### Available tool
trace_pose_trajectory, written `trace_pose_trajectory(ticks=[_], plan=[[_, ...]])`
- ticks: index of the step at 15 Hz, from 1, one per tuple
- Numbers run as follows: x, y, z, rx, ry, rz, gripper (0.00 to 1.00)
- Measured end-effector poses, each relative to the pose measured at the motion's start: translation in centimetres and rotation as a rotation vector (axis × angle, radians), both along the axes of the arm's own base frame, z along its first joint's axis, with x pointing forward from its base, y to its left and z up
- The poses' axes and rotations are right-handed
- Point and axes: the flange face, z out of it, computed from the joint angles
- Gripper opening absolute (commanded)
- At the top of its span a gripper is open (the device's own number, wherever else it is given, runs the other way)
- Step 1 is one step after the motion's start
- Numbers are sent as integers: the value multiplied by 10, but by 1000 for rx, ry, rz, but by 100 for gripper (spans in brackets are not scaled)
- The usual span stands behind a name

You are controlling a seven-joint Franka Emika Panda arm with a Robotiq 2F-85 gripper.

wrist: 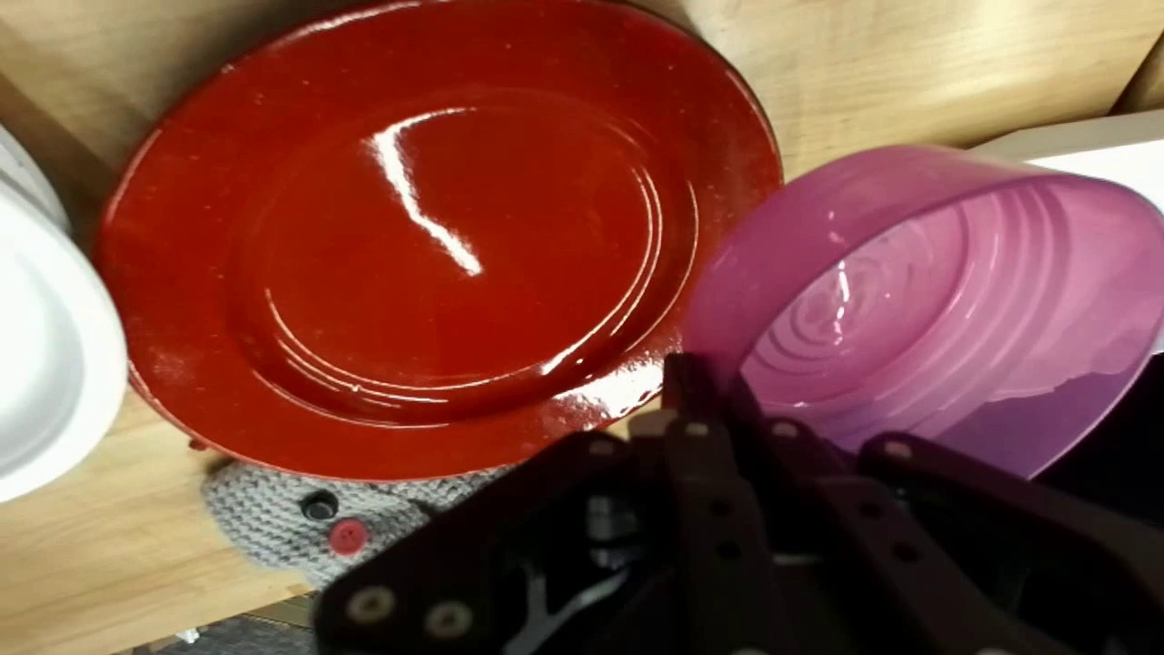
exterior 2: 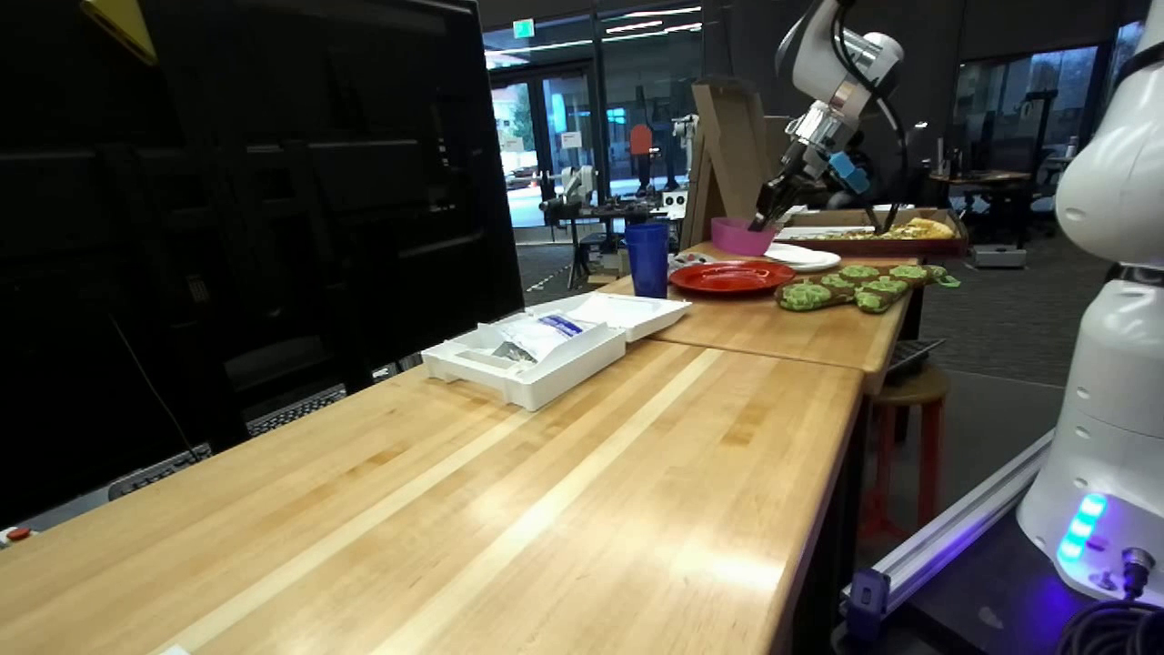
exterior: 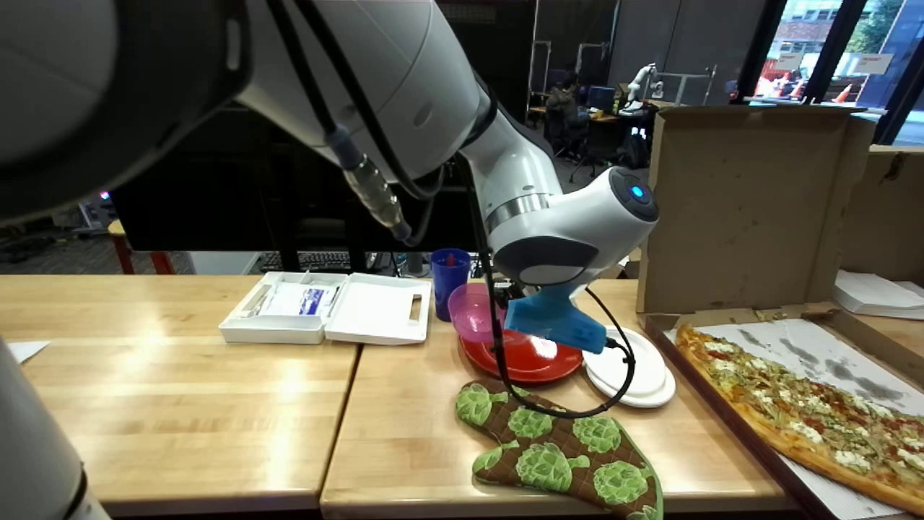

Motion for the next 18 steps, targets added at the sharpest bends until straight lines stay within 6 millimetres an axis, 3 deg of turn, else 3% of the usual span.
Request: trace_pose_trajectory(ticks=[10,18], plan=[[32,-21,-21,25,55,-81,1],[55,-40,-27,40,79,-160,1]])
